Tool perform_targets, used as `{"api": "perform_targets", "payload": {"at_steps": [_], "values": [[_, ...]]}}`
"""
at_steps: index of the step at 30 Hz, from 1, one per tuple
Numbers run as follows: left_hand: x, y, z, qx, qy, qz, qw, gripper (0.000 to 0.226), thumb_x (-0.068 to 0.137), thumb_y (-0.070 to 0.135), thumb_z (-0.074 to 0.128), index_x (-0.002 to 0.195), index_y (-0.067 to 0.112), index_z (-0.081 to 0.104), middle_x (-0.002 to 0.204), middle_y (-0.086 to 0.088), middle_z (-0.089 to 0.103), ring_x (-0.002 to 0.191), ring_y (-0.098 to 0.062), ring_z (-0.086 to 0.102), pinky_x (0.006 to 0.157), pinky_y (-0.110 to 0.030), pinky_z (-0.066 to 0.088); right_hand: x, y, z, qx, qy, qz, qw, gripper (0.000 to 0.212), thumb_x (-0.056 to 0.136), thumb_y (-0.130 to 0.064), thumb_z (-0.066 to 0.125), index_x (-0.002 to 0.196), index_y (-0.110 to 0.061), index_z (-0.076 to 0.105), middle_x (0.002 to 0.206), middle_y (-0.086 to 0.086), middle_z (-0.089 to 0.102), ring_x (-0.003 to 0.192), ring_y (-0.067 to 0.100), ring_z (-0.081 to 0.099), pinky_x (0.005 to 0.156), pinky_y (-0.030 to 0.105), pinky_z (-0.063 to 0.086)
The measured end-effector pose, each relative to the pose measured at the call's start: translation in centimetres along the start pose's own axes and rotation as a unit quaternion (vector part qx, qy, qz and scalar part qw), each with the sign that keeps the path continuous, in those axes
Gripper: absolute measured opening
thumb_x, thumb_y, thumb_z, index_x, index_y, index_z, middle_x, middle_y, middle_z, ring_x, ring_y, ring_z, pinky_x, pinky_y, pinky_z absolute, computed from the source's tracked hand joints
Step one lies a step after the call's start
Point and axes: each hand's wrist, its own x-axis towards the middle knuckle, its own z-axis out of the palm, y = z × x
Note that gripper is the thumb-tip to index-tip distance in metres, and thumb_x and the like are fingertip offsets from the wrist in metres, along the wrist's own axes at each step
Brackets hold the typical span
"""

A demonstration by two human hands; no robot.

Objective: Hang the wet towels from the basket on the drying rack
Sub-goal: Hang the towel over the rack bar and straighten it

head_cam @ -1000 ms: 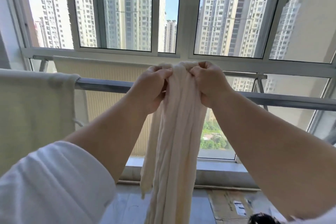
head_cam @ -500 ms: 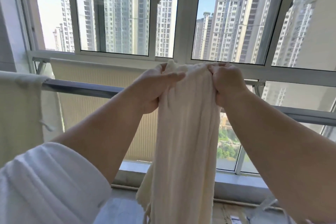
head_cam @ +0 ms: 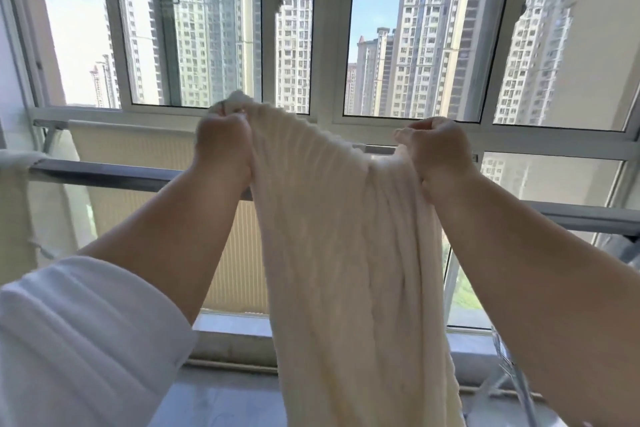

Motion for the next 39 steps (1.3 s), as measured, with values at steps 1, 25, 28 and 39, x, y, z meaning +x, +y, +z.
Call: {"api": "perform_targets", "payload": {"at_steps": [1, 25, 28, 39], "values": [[0.7, 0.4, -0.8, 0.05, 0.053, 0.025, 0.997, 0.026, 0.09, 0.007, 0.037, 0.093, 0.018, 0.061, 0.091, -0.003, 0.063, 0.095, -0.022, 0.061, 0.076, -0.03, 0.047, 0.2, 0.0, -0.2, -0.009, 0.009, 0.001, 1.0, 0.007, 0.079, -0.018, 0.068, 0.085, -0.017, 0.064, 0.077, 0.0, 0.063, 0.08, 0.022, 0.062, 0.071, 0.03, 0.048], [6.5, 0.0, -17.6, 0.156, -0.002, 0.083, 0.984, 0.034, 0.097, 0.026, 0.046, 0.13, 0.028, 0.053, 0.129, 0.011, 0.059, 0.089, -0.014, 0.062, 0.081, -0.032, 0.052, -9.0, -7.0, 14.7, -0.401, -0.254, -0.215, 0.854, 0.017, 0.085, -0.022, 0.056, 0.086, -0.017, 0.071, 0.078, 0.004, 0.068, 0.078, 0.027, 0.067, 0.078, 0.033, 0.052], [7.8, -0.4, -19.5, 0.145, -0.009, 0.07, 0.987, 0.035, 0.097, 0.024, 0.045, 0.13, 0.026, 0.054, 0.125, 0.013, 0.06, 0.096, -0.01, 0.06, 0.089, -0.029, 0.05, -9.0, -7.8, 16.8, -0.363, -0.223, -0.213, 0.88, 0.018, 0.088, -0.024, 0.052, 0.087, -0.017, 0.069, 0.086, 0.008, 0.069, 0.085, 0.029, 0.066, 0.068, 0.027, 0.043], [13.0, -2.7, -25.6, 0.267, -0.035, 0.015, 0.963, 0.028, 0.09, 0.042, 0.054, 0.094, 0.019, 0.069, 0.103, -0.006, 0.07, 0.099, -0.025, 0.063, 0.093, -0.036, 0.049, -10.6, -11.7, 23.6, -0.319, -0.155, -0.211, 0.911, 0.025, 0.089, -0.03, 0.052, 0.096, -0.017, 0.072, 0.098, 0.008, 0.072, 0.095, 0.029, 0.065, 0.072, 0.028, 0.044]]}}
